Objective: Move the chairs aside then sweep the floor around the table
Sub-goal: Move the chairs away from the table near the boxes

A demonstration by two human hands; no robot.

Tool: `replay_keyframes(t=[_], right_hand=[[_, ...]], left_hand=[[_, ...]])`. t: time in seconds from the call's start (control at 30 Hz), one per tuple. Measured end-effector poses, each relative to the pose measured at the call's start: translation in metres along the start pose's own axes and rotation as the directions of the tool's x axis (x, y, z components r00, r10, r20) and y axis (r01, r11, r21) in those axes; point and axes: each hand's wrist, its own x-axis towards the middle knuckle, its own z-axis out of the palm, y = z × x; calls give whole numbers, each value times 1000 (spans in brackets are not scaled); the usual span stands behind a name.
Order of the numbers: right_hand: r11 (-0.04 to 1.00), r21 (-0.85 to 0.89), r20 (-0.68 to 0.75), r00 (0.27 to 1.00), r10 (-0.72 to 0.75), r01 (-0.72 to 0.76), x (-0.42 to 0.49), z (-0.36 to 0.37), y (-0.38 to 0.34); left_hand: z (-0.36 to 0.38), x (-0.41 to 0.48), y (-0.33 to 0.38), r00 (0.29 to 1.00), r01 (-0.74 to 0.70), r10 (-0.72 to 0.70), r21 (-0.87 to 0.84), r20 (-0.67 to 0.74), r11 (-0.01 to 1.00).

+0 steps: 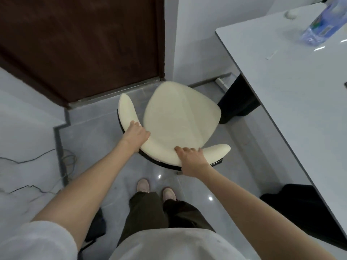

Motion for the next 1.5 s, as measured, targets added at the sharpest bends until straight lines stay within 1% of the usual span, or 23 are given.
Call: replay_keyframes(t=[0.17, 0.27, 0.4, 0.63, 0.77, 0.9, 1.0, 1.17, 1.3, 1.37, 1.43, 1.5], right_hand=[[966, -229, -30, 991, -132, 122, -6, 3, -6], [928, -320, -2, 980, -200, 189, -8, 6, -19], [868, -424, 17, 961, -276, 257, -12, 6, -30], [742, -606, 102, 953, -285, 286, -42, 28, -44], [719, -637, 88, 953, -290, 278, -68, 55, -45], [706, -638, 126, 946, -297, 307, -110, 92, -38], [711, -630, 121, 944, -307, 312, -133, 111, -34], [726, -605, 138, 940, -311, 329, -165, 141, -21], [717, -596, 118, 923, -366, 361, -188, 158, -9], [709, -592, 127, 913, -387, 383, -201, 169, -4], [700, -597, 104, 903, -418, 393, -213, 177, 7], [674, -617, 113, 894, -434, 406, -226, 182, 23]], left_hand=[[26, -47, 22, 985, 158, -149, -107, 81, 982], [39, -81, 40, 964, 242, -218, -166, 151, 956], [46, -120, 68, 934, 345, -302, -260, 193, 902], [61, -172, 134, 903, 429, -369, -391, 221, 815], [66, -198, 171, 892, 451, -389, -403, 229, 796], [69, -230, 225, 867, 498, -415, -432, 277, 752], [71, -245, 251, 858, 514, -447, -432, 254, 741], [71, -265, 296, 840, 543, -451, -462, 303, 701], [72, -275, 333, 809, 588, -481, -477, 338, 653], [71, -282, 354, 799, 601, -478, -464, 365, 651], [65, -285, 374, 781, 624, -502, -439, 370, 647], [56, -286, 399, 766, 642, -515, -438, 384, 629]])
